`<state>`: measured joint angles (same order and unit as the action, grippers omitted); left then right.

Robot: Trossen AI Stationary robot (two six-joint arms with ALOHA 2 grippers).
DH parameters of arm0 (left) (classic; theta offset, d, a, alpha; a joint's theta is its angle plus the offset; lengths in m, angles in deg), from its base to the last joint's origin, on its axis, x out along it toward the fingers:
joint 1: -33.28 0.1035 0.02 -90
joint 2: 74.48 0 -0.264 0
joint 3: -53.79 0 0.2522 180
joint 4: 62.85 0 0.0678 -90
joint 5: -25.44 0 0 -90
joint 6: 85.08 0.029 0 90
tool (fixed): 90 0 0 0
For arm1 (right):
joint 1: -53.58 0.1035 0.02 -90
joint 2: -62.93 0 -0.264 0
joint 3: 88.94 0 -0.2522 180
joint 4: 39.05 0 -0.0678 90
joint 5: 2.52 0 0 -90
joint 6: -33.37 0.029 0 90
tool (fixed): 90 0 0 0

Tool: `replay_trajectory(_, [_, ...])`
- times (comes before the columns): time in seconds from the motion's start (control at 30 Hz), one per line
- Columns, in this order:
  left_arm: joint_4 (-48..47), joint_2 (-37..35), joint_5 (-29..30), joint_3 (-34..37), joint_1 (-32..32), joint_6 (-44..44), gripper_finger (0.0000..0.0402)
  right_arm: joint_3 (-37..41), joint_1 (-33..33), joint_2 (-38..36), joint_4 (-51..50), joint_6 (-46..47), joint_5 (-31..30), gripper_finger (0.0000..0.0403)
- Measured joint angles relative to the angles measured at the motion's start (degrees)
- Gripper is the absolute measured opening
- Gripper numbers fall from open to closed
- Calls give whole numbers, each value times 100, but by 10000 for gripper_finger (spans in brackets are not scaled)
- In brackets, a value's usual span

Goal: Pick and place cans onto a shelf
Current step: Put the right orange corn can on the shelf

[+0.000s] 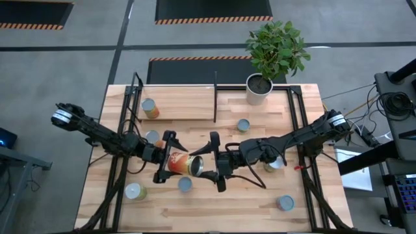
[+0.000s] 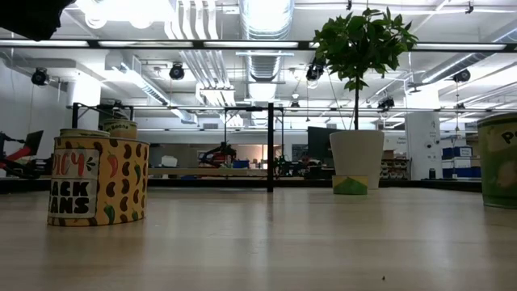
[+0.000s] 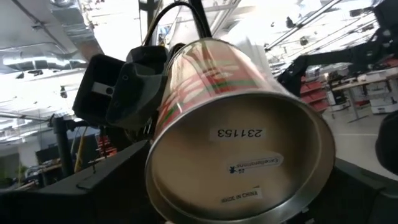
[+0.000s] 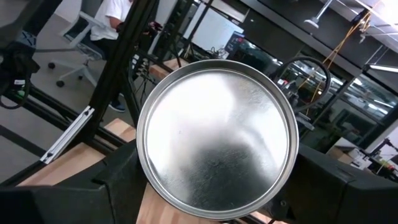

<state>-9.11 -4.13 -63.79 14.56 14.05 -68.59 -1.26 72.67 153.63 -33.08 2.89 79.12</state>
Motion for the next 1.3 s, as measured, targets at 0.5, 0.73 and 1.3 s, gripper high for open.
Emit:
replay_trajectory(0.5, [-1292, -591, 908, 0, 0, 15, 392, 7, -2, -282, -370, 304, -64, 290])
replay_trajectory(0.73, [-2720, -1563, 1808, 2, 0, -111, 391, 0, -83, -628, -1000, 850, -629, 290])
replay_trajectory(1.3, [-3596, -3862, 1970, 2, -2, -321, 391, -1330, -1286, -120, -3238, 1613, -2115, 290])
